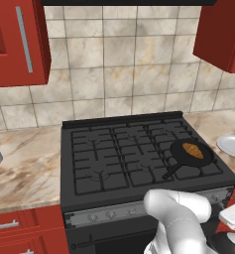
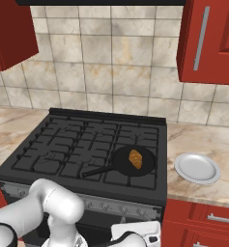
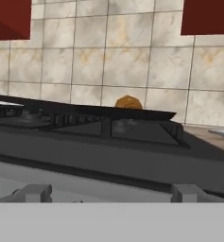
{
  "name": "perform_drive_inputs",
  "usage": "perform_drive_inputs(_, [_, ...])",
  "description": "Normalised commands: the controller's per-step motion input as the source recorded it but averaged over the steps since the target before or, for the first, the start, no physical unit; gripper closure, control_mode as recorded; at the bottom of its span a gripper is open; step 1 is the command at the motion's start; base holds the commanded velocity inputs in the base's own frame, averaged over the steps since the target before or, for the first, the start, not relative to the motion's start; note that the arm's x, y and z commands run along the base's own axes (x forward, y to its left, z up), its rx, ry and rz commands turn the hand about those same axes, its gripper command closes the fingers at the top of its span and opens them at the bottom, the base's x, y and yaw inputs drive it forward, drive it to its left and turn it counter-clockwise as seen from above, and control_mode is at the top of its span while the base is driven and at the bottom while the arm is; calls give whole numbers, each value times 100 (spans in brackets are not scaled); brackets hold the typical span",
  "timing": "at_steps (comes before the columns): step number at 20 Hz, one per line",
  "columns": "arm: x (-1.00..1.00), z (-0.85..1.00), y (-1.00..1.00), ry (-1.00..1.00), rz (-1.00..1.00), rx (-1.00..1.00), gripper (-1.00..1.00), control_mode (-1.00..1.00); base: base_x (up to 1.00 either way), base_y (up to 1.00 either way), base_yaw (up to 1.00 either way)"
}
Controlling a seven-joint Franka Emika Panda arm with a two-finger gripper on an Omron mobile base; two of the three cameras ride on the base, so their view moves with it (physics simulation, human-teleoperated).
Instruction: Pick the croissant and place it on the pan. Then turn on the stove to warm the croissant.
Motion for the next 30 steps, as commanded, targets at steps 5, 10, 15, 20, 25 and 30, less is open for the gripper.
perform_drive_inputs(5, [0, 0, -1, 3, -6, 9, -100, -100, 0, 0, 0])
perform_drive_inputs(10, [0, 0, 0, 5, -5, 10, -100, -100, 0, 0, 0])
perform_drive_inputs(15, [0, 0, 0, 2, -2, 10, -100, -100, 0, 0, 0])
perform_drive_inputs(20, [0, -2, 0, 0, 0, 5, -100, -100, 0, 0, 0])
perform_drive_inputs(25, [0, -17, 0, -3, 0, 1, -100, -100, 0, 0, 0])
perform_drive_inputs(30, [1, -13, 0, -6, 0, 0, -100, -100, 0, 0, 0])
